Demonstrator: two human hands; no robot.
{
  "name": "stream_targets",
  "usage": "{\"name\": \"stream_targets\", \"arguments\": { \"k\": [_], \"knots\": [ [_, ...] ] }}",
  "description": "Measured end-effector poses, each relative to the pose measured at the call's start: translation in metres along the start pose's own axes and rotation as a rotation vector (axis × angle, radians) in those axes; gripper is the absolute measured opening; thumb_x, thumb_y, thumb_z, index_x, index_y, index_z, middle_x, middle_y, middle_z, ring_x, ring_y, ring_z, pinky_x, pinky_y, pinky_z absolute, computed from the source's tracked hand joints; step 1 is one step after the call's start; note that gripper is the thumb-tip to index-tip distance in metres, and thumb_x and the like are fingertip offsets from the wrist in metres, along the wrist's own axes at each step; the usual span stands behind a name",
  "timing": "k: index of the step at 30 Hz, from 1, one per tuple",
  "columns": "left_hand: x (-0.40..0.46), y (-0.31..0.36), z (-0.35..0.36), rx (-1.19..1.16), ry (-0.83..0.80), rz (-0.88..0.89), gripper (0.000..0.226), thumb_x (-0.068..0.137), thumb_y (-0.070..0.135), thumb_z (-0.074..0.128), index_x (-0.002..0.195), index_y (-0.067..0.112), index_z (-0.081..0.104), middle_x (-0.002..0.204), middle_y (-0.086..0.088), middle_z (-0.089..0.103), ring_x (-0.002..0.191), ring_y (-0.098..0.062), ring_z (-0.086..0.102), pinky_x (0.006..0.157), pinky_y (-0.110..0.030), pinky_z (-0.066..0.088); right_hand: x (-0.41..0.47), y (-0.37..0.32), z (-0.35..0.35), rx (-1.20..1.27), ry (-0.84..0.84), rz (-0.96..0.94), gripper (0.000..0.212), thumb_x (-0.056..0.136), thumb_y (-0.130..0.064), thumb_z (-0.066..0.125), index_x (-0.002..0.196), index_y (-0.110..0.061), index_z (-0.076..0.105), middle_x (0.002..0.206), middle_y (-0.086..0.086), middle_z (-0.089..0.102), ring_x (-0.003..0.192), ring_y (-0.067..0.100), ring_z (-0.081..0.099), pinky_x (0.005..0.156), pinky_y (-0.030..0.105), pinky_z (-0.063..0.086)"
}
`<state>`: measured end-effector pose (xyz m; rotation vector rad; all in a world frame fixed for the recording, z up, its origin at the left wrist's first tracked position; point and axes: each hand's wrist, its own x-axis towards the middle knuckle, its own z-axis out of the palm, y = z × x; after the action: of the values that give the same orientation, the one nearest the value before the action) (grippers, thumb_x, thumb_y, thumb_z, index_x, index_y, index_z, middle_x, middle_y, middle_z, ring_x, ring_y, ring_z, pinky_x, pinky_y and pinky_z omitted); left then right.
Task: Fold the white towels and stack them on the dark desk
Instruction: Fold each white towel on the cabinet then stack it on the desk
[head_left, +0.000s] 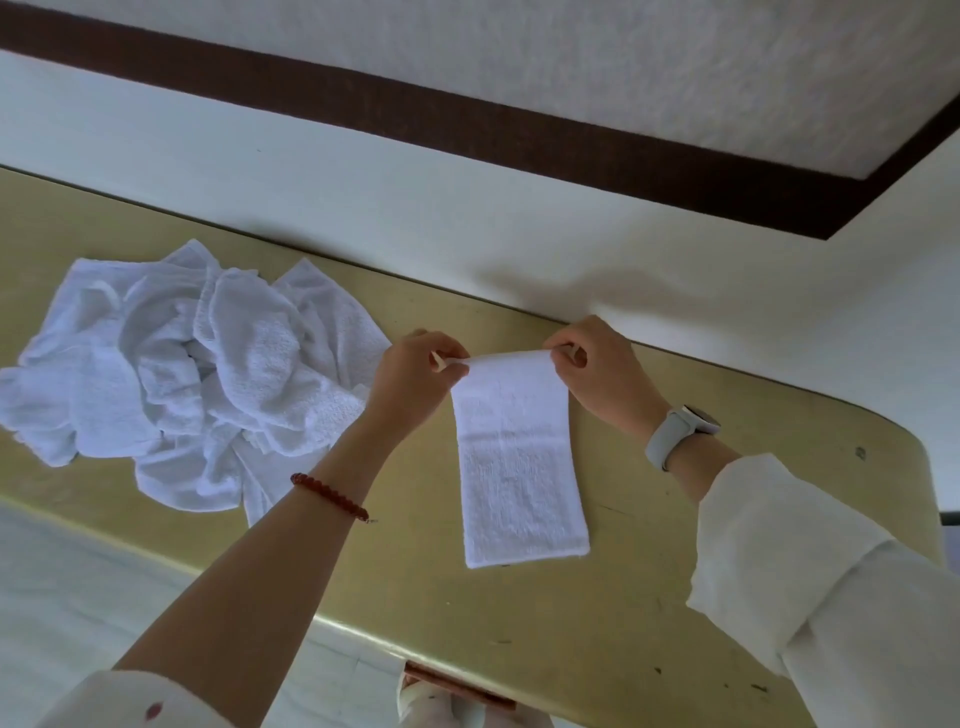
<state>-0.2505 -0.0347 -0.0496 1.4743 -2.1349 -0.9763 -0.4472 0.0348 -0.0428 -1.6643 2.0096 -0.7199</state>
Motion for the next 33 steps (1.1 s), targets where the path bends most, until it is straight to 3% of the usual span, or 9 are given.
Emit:
{"name": "stream_targets", "arguments": {
  "k": [2,6,9,14,17,20,27,30,33],
  "knots": [
    [-0.004,0.007,-0.005,0.006,0.082,0.067,0.005,0.082,0.012,0.064,0.083,0.016,0.065,0.085,0.01,0.054,0.067,-0.001,0.049,0.063,-0.008,0.037,-0.005,-0.003,-0.006,-0.04,0.086,-0.116,0.016,0.091,-0.011,0.05,0.098,-0.007,0.064,0.093,0.003,0.051,0.065,0.011,0.048,0.068,0.023,0.039],
    [-0.031,0.003,0.0,0.078,0.189,0.241,0.005,0.08,0.005,0.064,0.083,0.009,0.065,0.087,0.005,0.057,0.06,-0.008,0.053,0.057,-0.021,0.046,-0.03,0.004,-0.003,-0.216,0.147,-0.366,0.025,0.089,-0.02,0.042,0.091,-0.004,0.061,0.09,0.011,0.06,0.05,0.023,0.056,0.042,0.028,0.047],
    [-0.058,-0.011,0.017,0.141,0.175,0.322,0.007,0.078,0.002,0.065,0.078,0.009,0.064,0.084,0.001,0.062,0.055,-0.003,0.05,0.048,-0.012,0.039,-0.055,0.018,0.012,-0.272,0.134,-0.423,0.015,0.088,-0.02,0.041,0.092,-0.01,0.052,0.087,0.009,0.062,0.042,0.021,0.052,0.032,0.026,0.042],
    [-0.085,-0.031,0.049,0.202,0.095,0.328,0.003,0.075,0.011,0.059,0.077,0.009,0.061,0.083,-0.001,0.062,0.048,-0.019,0.058,0.039,-0.028,0.046,-0.077,0.039,0.029,-0.349,0.081,-0.461,0.011,0.082,-0.01,0.045,0.093,-0.01,0.051,0.087,0.008,0.063,0.049,0.021,0.054,0.032,0.022,0.034],
    [-0.096,-0.035,0.059,0.249,0.088,0.331,0.004,0.074,0.01,0.059,0.077,0.011,0.061,0.081,0.001,0.062,0.047,-0.018,0.056,0.036,-0.025,0.042,-0.082,0.045,0.031,-0.38,0.03,-0.47,0.028,0.065,0.009,0.067,0.088,-0.004,0.058,0.088,0.012,0.062,0.051,0.022,0.052,0.031,0.023,0.033],
    [-0.105,-0.038,0.065,0.295,0.083,0.379,0.008,0.077,0.014,0.051,0.077,0.014,0.06,0.079,0.003,0.063,0.052,-0.017,0.058,0.037,-0.023,0.04,-0.092,0.05,0.034,-0.394,-0.012,-0.473,0.04,0.057,0.013,0.071,0.088,-0.006,0.053,0.087,0.012,0.061,0.048,0.022,0.049,0.031,0.022,0.028],
    [-0.115,-0.044,0.068,0.356,0.041,0.441,0.013,0.078,0.016,0.047,0.077,0.014,0.059,0.082,0.003,0.064,0.066,-0.017,0.061,0.04,-0.02,0.039,-0.105,0.059,0.04,-0.414,-0.026,-0.488,0.03,0.061,0.009,0.073,0.084,-0.004,0.06,0.086,0.011,0.062,0.055,0.021,0.056,0.031,0.022,0.036],
    [-0.116,-0.047,0.071,0.375,0.072,0.451,0.014,0.079,0.016,0.049,0.076,0.013,0.062,0.083,0.004,0.065,0.076,-0.016,0.06,0.045,-0.022,0.043,-0.107,0.062,0.042,-0.413,-0.041,-0.484,0.023,0.064,0.007,0.072,0.082,-0.003,0.062,0.087,0.011,0.062,0.062,0.023,0.059,0.032,0.026,0.041],
    [-0.118,-0.053,0.076,0.403,0.12,0.51,0.016,0.079,0.015,0.051,0.076,0.012,0.066,0.085,0.002,0.066,0.096,-0.021,0.057,0.064,-0.025,0.047,-0.111,0.066,0.042,-0.403,-0.057,-0.482,0.023,0.064,0.008,0.072,0.081,-0.004,0.064,0.086,0.01,0.062,0.066,0.024,0.059,0.032,0.027,0.042]
  ]
}}
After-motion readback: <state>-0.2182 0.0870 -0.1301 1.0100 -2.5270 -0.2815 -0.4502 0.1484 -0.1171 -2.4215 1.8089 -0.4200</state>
